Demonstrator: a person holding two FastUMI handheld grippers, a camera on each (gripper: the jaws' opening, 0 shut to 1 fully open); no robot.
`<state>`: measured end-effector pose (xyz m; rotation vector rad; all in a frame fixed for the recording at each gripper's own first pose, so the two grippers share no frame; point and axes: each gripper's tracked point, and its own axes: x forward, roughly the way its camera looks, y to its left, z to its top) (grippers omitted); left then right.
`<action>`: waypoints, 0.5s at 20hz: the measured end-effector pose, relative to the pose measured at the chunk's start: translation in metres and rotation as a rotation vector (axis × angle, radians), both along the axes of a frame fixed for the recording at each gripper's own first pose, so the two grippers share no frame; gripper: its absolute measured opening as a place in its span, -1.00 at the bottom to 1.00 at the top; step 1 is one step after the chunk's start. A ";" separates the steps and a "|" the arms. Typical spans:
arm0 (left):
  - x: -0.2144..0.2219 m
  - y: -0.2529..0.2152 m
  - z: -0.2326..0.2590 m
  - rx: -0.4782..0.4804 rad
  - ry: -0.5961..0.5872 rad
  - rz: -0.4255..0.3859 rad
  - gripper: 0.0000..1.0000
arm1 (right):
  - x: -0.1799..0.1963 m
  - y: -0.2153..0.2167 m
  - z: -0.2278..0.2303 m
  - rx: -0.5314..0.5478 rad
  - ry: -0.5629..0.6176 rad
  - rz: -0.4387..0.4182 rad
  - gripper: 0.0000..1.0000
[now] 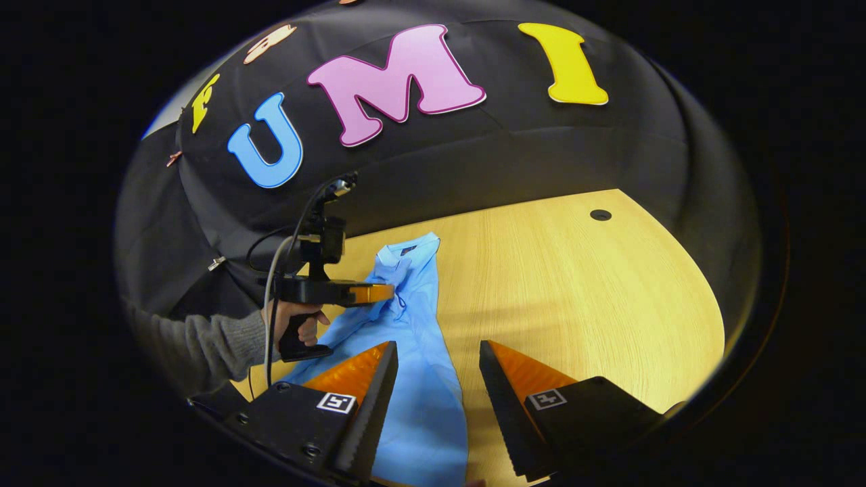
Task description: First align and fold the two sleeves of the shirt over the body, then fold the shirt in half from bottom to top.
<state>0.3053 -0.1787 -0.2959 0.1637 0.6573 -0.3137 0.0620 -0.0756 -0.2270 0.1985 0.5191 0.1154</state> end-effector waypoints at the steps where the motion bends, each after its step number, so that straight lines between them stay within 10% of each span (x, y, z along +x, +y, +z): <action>1: 0.000 0.000 -0.003 0.019 0.001 -0.006 -0.87 | 0.000 -0.001 -0.001 0.000 0.000 -0.003 0.53; 10: -0.001 -0.001 -0.014 0.031 0.022 -0.026 -0.85 | 0.002 -0.012 -0.001 0.001 -0.002 -0.030 0.53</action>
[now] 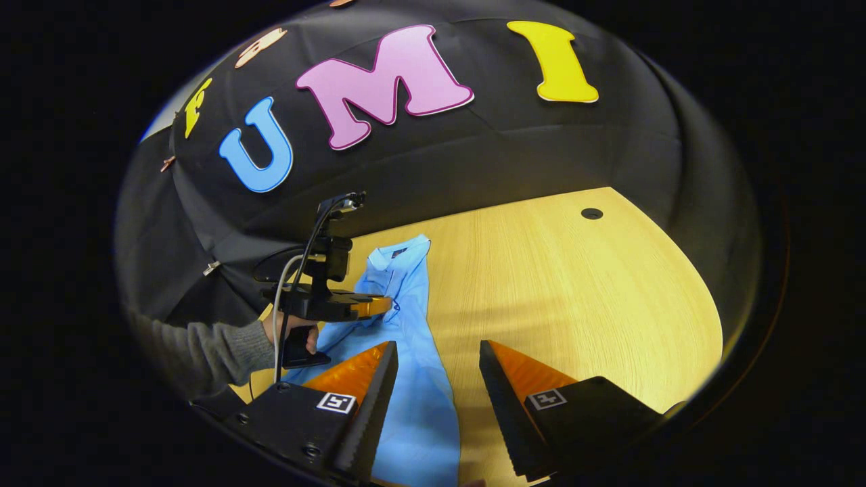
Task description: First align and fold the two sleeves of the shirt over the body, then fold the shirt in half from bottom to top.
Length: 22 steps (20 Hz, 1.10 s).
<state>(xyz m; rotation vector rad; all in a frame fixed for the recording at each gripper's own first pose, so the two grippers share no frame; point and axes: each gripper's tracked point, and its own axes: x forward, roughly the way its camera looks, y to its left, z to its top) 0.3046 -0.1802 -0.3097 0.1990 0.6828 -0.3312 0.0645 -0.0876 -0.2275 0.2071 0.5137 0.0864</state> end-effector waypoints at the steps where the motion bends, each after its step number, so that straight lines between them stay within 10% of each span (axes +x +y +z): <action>1: -0.001 0.000 -0.001 -0.010 0.006 -0.004 -0.81 | -0.001 -0.002 0.000 -0.005 -0.001 -0.004 0.53; 13: -0.005 0.027 0.021 0.011 -0.092 0.060 0.61 | -0.012 -0.006 0.005 -0.024 -0.017 -0.049 0.53; 22: -0.116 0.088 0.106 -0.047 -0.300 0.044 0.63 | -0.062 0.022 0.009 -0.090 -0.033 0.022 0.56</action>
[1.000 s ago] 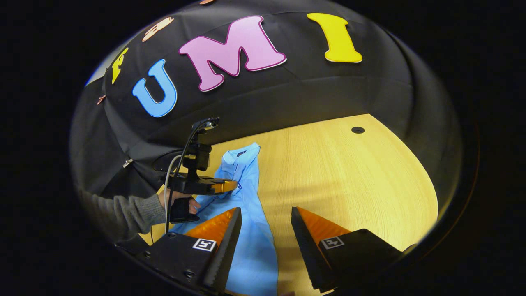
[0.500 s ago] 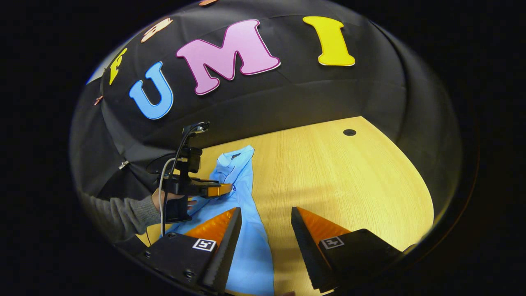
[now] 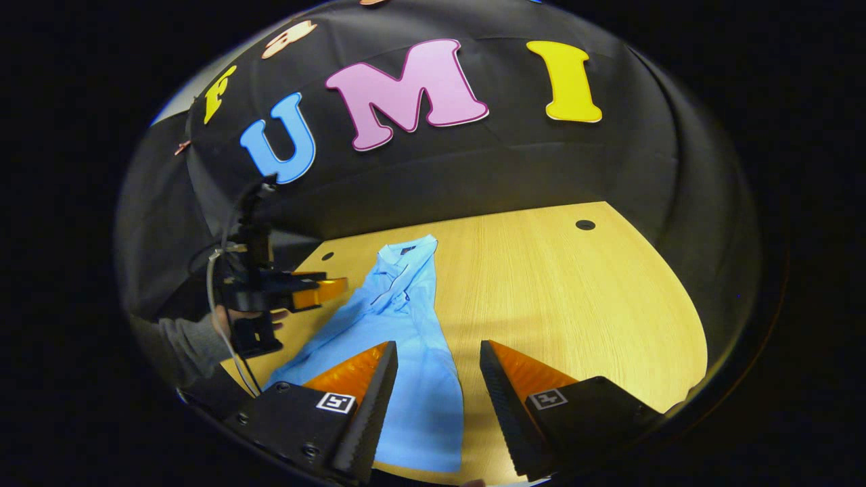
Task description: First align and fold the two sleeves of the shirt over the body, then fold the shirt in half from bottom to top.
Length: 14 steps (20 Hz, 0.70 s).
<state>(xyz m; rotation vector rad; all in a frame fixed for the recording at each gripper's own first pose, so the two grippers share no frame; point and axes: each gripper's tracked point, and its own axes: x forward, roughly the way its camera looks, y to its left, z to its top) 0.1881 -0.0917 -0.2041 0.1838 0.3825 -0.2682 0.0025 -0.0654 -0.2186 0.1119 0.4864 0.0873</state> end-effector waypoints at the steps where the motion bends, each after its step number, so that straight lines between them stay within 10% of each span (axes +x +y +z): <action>1: -0.019 0.012 0.004 0.008 -0.009 0.000 0.63 | -0.008 0.000 -0.003 -0.010 0.006 -0.004 0.56; 14: -0.228 0.101 -0.093 0.014 0.239 0.066 0.63 | -0.121 0.013 -0.090 -0.089 0.216 -0.027 0.75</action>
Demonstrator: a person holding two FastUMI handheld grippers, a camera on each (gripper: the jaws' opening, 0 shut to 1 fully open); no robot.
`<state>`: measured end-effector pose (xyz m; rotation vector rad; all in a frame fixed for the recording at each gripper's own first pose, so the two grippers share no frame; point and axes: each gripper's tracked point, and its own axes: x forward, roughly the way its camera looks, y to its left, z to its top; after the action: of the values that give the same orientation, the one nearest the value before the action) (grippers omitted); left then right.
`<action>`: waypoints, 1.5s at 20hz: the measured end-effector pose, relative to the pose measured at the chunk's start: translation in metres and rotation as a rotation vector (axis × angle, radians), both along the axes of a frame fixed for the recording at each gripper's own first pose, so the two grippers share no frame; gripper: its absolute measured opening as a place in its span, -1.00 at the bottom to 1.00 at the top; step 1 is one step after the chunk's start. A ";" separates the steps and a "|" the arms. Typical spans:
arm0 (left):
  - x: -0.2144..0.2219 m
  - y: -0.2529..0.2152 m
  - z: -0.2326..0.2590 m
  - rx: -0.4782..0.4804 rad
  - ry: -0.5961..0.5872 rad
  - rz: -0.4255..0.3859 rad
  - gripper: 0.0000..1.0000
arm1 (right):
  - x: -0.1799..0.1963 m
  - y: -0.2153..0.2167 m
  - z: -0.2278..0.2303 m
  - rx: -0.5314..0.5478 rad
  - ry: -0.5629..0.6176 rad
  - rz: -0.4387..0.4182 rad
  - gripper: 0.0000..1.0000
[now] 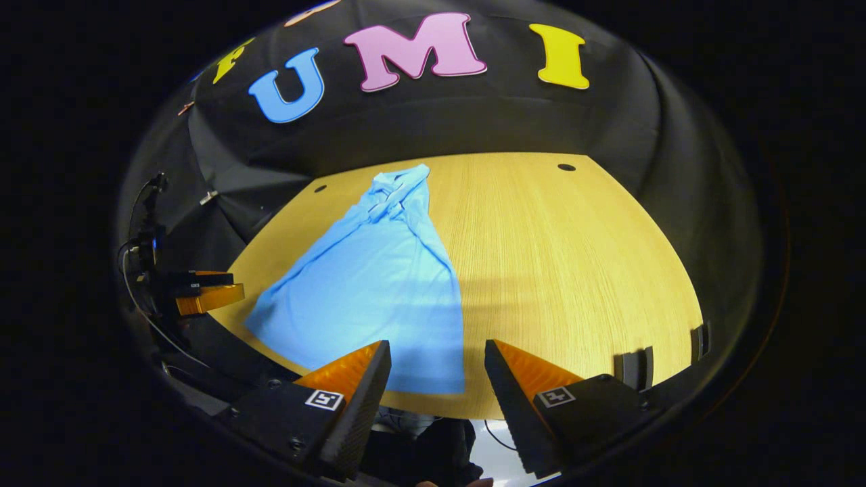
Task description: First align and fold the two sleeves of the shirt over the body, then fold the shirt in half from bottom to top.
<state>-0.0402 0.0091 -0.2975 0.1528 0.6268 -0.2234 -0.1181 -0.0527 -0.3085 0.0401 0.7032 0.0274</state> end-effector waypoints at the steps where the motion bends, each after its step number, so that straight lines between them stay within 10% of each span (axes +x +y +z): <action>1: -0.007 0.004 -0.010 -0.001 0.023 0.004 0.63 | -0.004 0.001 -0.006 -0.003 0.012 0.001 0.76; 24: -0.003 0.034 -0.085 0.040 0.145 0.062 0.50 | -0.005 0.012 -0.088 -0.170 0.145 0.071 0.81; 27: -0.002 0.026 -0.086 0.038 0.156 0.035 -0.02 | -0.001 0.013 -0.088 -0.167 0.157 0.065 0.56; 30: -0.002 0.021 -0.084 0.020 0.169 0.035 -0.27 | 0.003 0.013 -0.087 -0.158 0.156 0.046 -0.12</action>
<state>-0.0422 0.0304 -0.3818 0.1428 0.7989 -0.1976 -0.1151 -0.0399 -0.3953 -0.1266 0.8607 0.0129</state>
